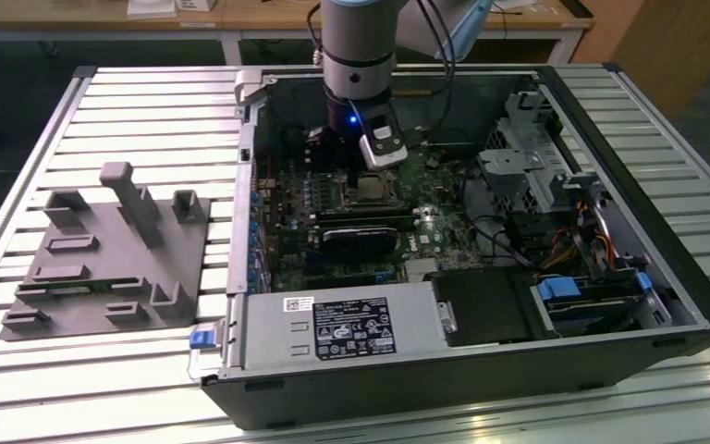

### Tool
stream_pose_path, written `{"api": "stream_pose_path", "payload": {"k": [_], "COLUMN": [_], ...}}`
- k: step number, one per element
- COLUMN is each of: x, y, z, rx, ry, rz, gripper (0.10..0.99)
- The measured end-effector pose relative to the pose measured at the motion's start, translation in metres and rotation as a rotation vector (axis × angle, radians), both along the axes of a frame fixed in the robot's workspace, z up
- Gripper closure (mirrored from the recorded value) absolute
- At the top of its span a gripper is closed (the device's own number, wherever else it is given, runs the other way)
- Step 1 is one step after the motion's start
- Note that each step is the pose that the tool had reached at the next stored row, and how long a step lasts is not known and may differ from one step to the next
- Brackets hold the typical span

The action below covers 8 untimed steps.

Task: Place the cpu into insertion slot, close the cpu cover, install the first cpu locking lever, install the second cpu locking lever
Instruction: 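Close the cpu cover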

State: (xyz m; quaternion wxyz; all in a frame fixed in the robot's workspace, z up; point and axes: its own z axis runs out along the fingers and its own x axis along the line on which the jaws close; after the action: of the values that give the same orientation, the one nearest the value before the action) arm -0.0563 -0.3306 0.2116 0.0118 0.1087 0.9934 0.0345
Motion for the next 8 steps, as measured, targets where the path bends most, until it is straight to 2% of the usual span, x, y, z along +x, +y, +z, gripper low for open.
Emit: {"api": "stream_pose_path", "payload": {"k": [6, 8], "x": [0.0165, 0.0195], "y": [0.0001, 0.0000], "z": [0.0000, 0.0000], "rx": [0.000, 0.000], "ry": [0.0027, 0.0034], "rz": [0.000, 0.000], "gripper": [0.980, 0.980]}}
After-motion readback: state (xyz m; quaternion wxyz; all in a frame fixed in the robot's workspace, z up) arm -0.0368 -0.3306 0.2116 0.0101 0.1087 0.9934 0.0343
